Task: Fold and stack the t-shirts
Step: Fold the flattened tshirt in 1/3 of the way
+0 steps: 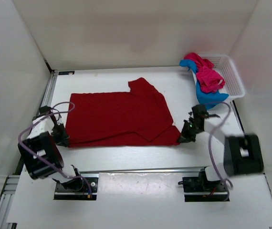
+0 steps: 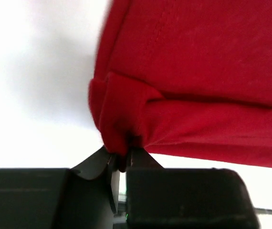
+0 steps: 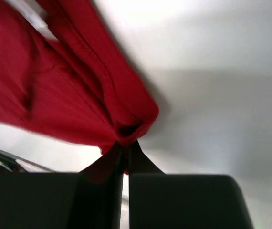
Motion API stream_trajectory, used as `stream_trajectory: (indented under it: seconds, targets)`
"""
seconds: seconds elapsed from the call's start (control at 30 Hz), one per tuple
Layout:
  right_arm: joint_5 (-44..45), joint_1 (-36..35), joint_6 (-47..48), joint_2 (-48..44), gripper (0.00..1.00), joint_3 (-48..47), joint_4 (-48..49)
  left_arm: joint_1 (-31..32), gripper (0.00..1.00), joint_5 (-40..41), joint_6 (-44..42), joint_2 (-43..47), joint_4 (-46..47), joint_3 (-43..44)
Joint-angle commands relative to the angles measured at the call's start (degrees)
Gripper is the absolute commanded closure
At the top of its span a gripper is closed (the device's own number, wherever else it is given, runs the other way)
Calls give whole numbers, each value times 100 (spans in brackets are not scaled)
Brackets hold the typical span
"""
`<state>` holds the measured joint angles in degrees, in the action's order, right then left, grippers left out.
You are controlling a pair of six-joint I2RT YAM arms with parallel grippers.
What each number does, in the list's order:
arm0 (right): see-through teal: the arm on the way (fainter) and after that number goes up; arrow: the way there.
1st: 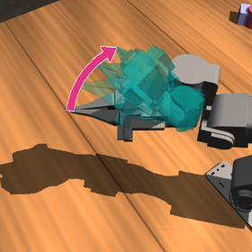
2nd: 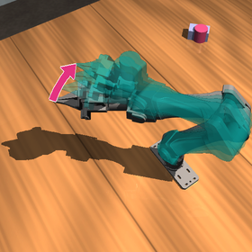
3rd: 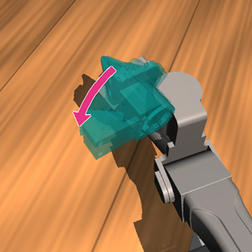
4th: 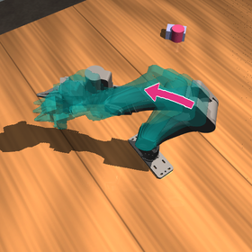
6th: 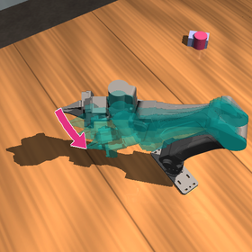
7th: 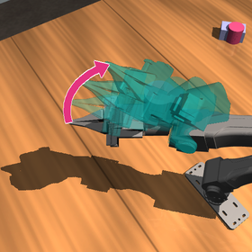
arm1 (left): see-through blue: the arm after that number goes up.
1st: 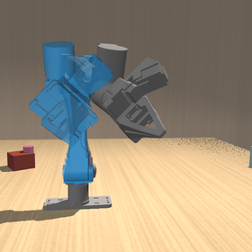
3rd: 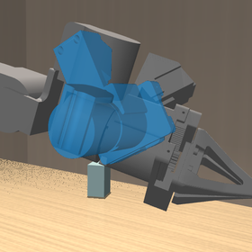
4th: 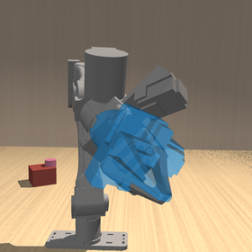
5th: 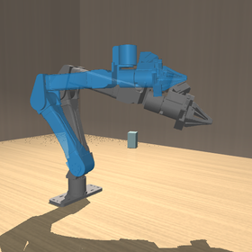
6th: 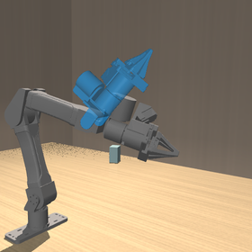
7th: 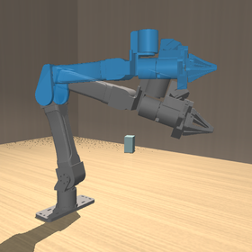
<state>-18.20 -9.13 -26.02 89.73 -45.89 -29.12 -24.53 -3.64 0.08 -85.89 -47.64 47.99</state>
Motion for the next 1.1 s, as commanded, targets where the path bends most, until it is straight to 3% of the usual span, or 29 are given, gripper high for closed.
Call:
stream_trajectory:
  seconds: [0.0,0.03,0.07,0.1,0.13,0.3,0.53,0.67,0.73,0.83,0.93,0.97,1.0,1.07]
  targets:
    - [334,78,-438,-1999,100,1062,-1332,-7,82,707,-8,1152,-799,0]
    - [334,78,-543,-2178,100,1195,-1402,-7,68,707,-8,1205,-913,0]
    - [334,78,-710,-2336,100,1318,-1534,-7,36,707,-8,1275,-1001,0]
    - [386,17,-772,-2625,100,1424,-1535,-7,27,785,-8,1346,-1054,0]
    - [439,16,-825,-2758,100,1634,-1604,-7,23,855,-8,1521,-1055,0]
    - [431,-45,-896,-3120,100,1803,-1544,150,21,778,-8,1918,-844,202]
    - [571,-45,-774,-2865,100,1680,-1544,1441,21,1365,-8,2041,-273,79]
    - [572,-45,-773,-2865,100,1680,-1482,2197,21,1252,-8,1988,280,-53]
    - [572,-45,-773,-2803,100,1680,-1482,2584,18,1304,-8,1813,535,-62]
    - [572,-45,-720,-2733,99,1680,-1482,2647,18,1479,-8,953,536,429]
    - [572,-45,-720,-2733,89,1680,-1482,2576,18,1550,-8,232,457,765]
    - [632,-45,-720,-2733,71,1680,-1543,2576,18,1550,-8,117,457,826]
    - [685,-45,-720,-2733,61,1619,-1544,2576,18,1550,-8,38,396,826]
    - [852,-45,-791,-2952,54,1487,-1710,2576,19,1481,-8,-77,396,826]
